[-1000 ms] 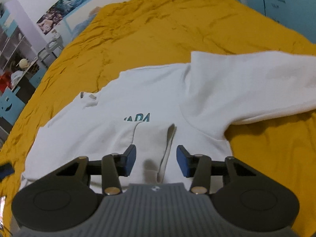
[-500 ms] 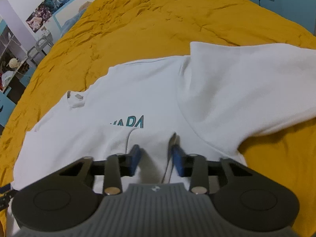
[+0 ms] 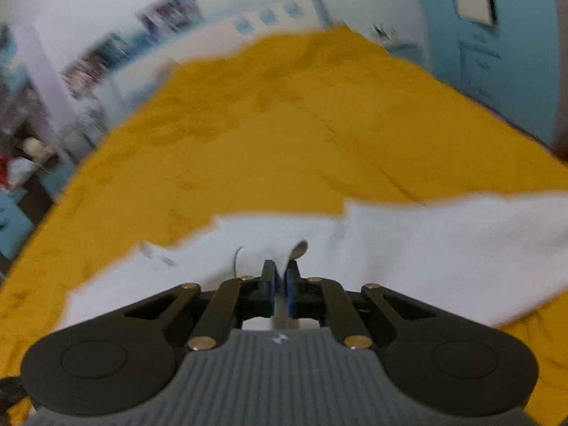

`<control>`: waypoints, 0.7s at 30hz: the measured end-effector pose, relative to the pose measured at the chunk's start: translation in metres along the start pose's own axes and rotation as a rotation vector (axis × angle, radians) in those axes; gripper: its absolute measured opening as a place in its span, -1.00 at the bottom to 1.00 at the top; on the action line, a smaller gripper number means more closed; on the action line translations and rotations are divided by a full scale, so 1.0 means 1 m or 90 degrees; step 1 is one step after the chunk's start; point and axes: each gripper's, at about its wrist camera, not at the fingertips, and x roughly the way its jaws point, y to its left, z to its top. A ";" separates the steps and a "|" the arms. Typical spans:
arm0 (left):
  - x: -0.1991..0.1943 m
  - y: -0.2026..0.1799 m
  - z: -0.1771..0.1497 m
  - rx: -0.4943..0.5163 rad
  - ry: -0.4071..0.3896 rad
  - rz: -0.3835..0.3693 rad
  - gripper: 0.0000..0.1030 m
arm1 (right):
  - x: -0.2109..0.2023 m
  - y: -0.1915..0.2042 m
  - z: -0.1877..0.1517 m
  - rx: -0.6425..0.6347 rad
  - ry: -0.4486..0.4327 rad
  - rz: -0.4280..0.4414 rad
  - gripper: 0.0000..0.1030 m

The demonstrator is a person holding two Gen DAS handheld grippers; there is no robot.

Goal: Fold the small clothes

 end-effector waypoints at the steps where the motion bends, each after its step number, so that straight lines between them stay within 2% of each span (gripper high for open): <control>1: 0.002 0.000 0.000 -0.002 0.010 -0.001 -0.81 | 0.012 -0.007 -0.006 0.009 0.027 -0.009 -1.00; 4: 0.005 0.001 -0.002 -0.016 0.036 0.002 -0.72 | 0.038 -0.014 -0.027 0.004 0.073 -0.034 -1.00; 8: 0.000 0.014 0.000 -0.044 0.075 -0.025 -0.58 | 0.048 -0.020 -0.036 0.017 0.075 -0.032 -0.97; 10: -0.007 0.019 0.002 -0.058 0.097 -0.044 -0.57 | 0.046 -0.022 -0.035 0.015 0.073 -0.024 -0.82; 11: -0.012 0.020 0.004 -0.058 0.101 -0.057 -0.56 | 0.043 -0.022 -0.035 0.010 0.071 -0.026 -0.65; 12: -0.019 0.021 0.006 -0.055 0.094 -0.070 -0.49 | 0.040 -0.025 -0.033 0.003 0.068 -0.025 -0.42; 13: -0.025 0.022 0.007 -0.056 0.081 -0.083 -0.40 | 0.036 -0.025 -0.032 -0.002 0.063 -0.022 -0.36; 14: -0.031 0.024 0.011 -0.066 0.064 -0.100 -0.35 | 0.033 -0.028 -0.033 -0.005 0.060 -0.017 -0.36; 16: -0.036 0.030 0.021 -0.101 0.038 -0.137 -0.11 | 0.027 -0.028 -0.035 -0.005 0.062 -0.004 -0.36; 19: -0.024 0.038 0.042 -0.147 0.010 -0.148 0.04 | 0.028 -0.029 -0.034 -0.003 0.064 0.005 -0.35; 21: -0.003 0.045 0.055 -0.199 0.010 -0.164 0.09 | 0.032 -0.031 -0.033 0.005 0.064 0.004 -0.35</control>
